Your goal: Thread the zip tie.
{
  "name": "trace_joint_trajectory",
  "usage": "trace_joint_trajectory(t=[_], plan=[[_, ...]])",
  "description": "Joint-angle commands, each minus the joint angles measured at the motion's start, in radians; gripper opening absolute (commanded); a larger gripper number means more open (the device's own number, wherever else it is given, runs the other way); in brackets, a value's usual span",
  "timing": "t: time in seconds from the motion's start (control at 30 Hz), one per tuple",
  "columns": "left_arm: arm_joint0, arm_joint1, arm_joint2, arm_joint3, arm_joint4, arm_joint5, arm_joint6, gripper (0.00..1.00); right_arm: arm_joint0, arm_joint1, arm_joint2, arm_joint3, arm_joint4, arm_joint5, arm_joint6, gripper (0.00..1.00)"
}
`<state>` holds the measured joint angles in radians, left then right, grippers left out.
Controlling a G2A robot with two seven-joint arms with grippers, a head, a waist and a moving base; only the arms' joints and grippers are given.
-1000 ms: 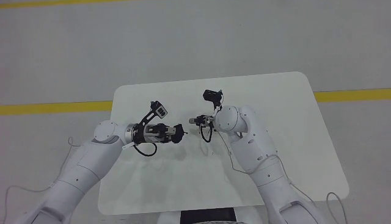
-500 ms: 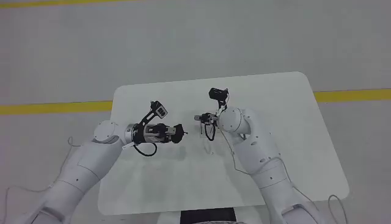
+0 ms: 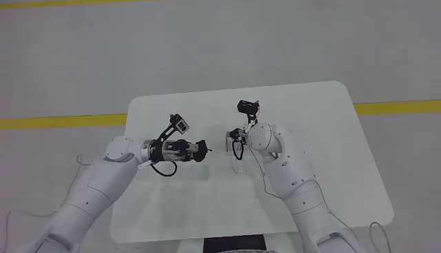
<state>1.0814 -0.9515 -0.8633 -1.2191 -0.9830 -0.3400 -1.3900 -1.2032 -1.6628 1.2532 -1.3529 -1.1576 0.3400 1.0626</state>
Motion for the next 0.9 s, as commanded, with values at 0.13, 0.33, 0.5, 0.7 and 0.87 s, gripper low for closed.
trace_joint_trajectory(t=[0.13, 0.33, 0.5, 0.7, 0.87], plan=[[0.000, 0.000, 0.000, 0.000, 0.000, 0.000, 0.000, 0.00, -0.003, -0.016, 0.014, 0.009, -0.026, 0.000, 0.008, 0.44], [0.000, 0.000, 0.000, 0.000, 0.000, 0.000, 0.000, 0.00, 0.013, -0.032, 0.028, 0.044, -0.036, 0.000, 0.019, 0.43], [0.000, 0.000, 0.000, 0.000, 0.000, 0.000, 0.000, 0.00, 0.026, -0.044, 0.041, 0.072, -0.045, 0.000, 0.025, 0.45], [0.000, 0.000, 0.000, 0.000, 0.000, 0.000, 0.000, 0.00, 0.035, -0.056, 0.053, 0.093, -0.056, 0.000, 0.023, 0.44], [0.000, 0.000, 0.000, 0.000, 0.000, 0.000, 0.000, 0.00, 0.036, -0.063, 0.060, 0.098, -0.066, 0.000, 0.024, 0.42]])
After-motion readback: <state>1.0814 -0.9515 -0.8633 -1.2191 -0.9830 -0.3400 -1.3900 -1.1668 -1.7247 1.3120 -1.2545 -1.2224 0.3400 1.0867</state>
